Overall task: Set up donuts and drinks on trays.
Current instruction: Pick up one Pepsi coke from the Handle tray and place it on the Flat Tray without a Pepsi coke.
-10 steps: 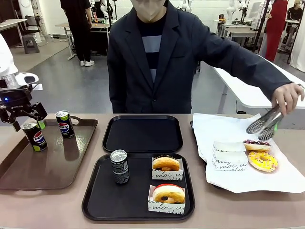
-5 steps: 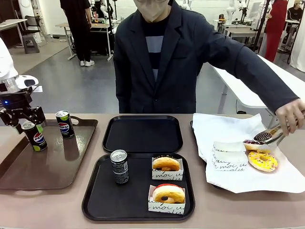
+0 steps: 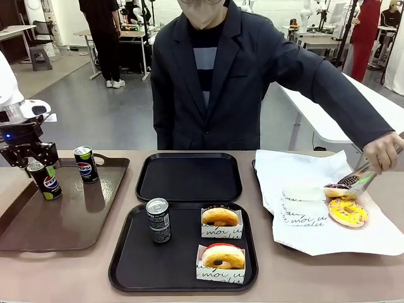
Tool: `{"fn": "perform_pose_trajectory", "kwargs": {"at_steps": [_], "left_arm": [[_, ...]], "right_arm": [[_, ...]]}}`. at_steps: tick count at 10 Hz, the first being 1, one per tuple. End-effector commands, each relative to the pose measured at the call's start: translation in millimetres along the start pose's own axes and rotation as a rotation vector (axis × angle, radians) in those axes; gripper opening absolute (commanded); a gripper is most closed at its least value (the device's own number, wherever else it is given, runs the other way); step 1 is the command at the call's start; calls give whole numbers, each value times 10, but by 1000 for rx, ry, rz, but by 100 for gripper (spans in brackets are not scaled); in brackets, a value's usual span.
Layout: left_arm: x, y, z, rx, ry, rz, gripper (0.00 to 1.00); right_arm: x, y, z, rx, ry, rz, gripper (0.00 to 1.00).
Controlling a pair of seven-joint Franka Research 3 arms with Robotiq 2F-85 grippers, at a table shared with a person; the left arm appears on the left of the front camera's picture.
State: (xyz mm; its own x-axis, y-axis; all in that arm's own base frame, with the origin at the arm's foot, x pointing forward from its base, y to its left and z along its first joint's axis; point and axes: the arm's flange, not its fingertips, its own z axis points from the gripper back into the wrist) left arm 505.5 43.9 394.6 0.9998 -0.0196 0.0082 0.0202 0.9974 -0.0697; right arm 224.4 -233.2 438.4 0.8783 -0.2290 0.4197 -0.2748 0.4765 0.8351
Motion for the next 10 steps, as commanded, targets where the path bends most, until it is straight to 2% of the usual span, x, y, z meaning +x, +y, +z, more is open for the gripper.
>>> {"fn": "perform_pose_trajectory", "kwargs": {"at_steps": [1,2,4,6,8,10], "left_arm": [[-100,13,48,-13,-22,-42,2],[-181,-31,187,-28,-6,-39,0],[-622,-152,623,61,19,-77,0],[-983,-170,975,34,-4,-95,0],[-1152,-165,1122,23,-5,-125,0],[-1123,-211,1150,26,4,-92,0]], "right_arm": [[22,-12,-15,27,-26,15,100],[22,-12,-15,27,-26,15,100],[22,-12,-15,27,-26,15,100],[22,-12,-15,27,-26,15,100],[22,-12,-15,27,-26,15,100],[22,-12,-15,27,-26,15,100]]}}
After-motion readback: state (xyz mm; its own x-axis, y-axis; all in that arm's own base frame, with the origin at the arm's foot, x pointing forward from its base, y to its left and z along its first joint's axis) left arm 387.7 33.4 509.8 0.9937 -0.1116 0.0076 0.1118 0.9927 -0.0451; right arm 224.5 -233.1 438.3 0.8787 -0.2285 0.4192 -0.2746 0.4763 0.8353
